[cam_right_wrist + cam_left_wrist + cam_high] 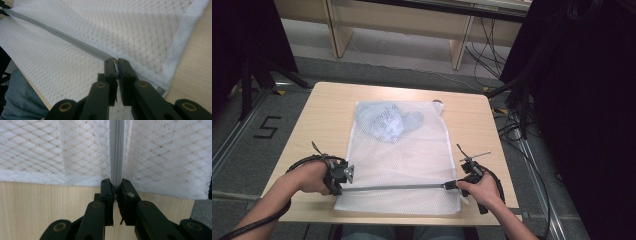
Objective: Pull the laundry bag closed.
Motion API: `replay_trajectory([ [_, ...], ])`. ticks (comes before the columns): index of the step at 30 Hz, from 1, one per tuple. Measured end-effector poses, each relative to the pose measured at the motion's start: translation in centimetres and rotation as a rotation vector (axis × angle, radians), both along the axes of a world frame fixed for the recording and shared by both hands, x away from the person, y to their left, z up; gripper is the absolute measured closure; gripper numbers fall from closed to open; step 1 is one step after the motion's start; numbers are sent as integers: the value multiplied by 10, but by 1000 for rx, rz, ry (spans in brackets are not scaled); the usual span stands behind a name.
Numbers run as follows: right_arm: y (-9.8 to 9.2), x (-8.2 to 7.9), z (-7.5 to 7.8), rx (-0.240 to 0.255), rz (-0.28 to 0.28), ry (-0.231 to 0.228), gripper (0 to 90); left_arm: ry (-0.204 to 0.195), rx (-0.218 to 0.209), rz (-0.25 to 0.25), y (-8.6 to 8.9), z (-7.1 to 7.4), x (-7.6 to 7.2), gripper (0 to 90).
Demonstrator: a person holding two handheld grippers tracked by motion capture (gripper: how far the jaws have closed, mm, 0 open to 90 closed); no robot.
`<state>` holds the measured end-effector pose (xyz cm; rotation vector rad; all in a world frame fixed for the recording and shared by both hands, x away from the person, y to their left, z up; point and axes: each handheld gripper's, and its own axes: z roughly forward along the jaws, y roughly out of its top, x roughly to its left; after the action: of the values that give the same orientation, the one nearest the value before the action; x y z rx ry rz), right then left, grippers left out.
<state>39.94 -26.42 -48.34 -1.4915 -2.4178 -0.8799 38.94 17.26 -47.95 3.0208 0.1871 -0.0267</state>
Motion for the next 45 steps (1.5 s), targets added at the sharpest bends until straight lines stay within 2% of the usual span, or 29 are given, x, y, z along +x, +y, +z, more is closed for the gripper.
replay_trajectory([
  [9,-17,-1,-2,-9,-20,-1,869,5,2,-1,0,0,0,819],
  [10,-19,-1,-2,-15,-25,9,869,8,3,3,0,0,0,819],
  [13,-24,-1,-2,-9,-32,-4,870,8,5,3,-1,0,0,819],
  [16,-27,-2,-2,0,-48,17,869,8,5,3,0,0,0,819],
  [17,-26,-4,0,14,-63,54,869,8,5,3,-1,0,0,819],
  [20,-26,-4,-1,16,-69,51,869,8,6,4,-1,0,0,819],
  [21,-28,-2,-3,5,-41,14,869,6,5,4,-1,0,0,819],
  [25,-29,-1,-4,21,-33,15,867,-3,-4,0,1,0,0,819],
  [27,-29,-3,-2,24,-48,46,865,3,-12,11,2,0,0,818],
  [28,-30,-2,-4,24,-39,10,860,1,-16,12,3,0,-1,818],
  [31,-34,-2,-3,-7,-55,-32,835,-15,-31,9,5,0,-2,815],
  [33,-40,0,0,39,-83,-41,776,-24,-34,6,6,0,-4,810],
  [34,-40,-1,2,32,-115,-60,752,-22,-38,7,7,0,-4,807],
  [35,-43,-1,2,32,-105,-74,738,-21,-43,8,8,0,-5,803],
  [36,-43,-1,3,35,-124,-82,722,-28,-48,1,8,-1,-4,795],
  [38,-43,0,3,26,-123,-119,678,-47,-57,-19,10,-1,-6,768],
  [39,-40,-2,5,44,-129,-104,657,-51,-59,-25,11,-1,-7,749],
  [41,-39,-2,5,50,-129,-114,633,-62,-81,-6,13,1,-9,700],
  [42,-38,-2,6,70,-125,-110,622,-79,-102,4,14,3,-10,673],
  [43,-38,-2,6,73,-119,-117,615,-94,-137,39,15,7,-13,643],
  [44,-39,-1,7,81,-112,-121,603,-117,-167,50,15,10,-14,610],
  [45,-38,-1,7,81,-122,-126,596,-165,-229,65,16,17,-16,586],
])
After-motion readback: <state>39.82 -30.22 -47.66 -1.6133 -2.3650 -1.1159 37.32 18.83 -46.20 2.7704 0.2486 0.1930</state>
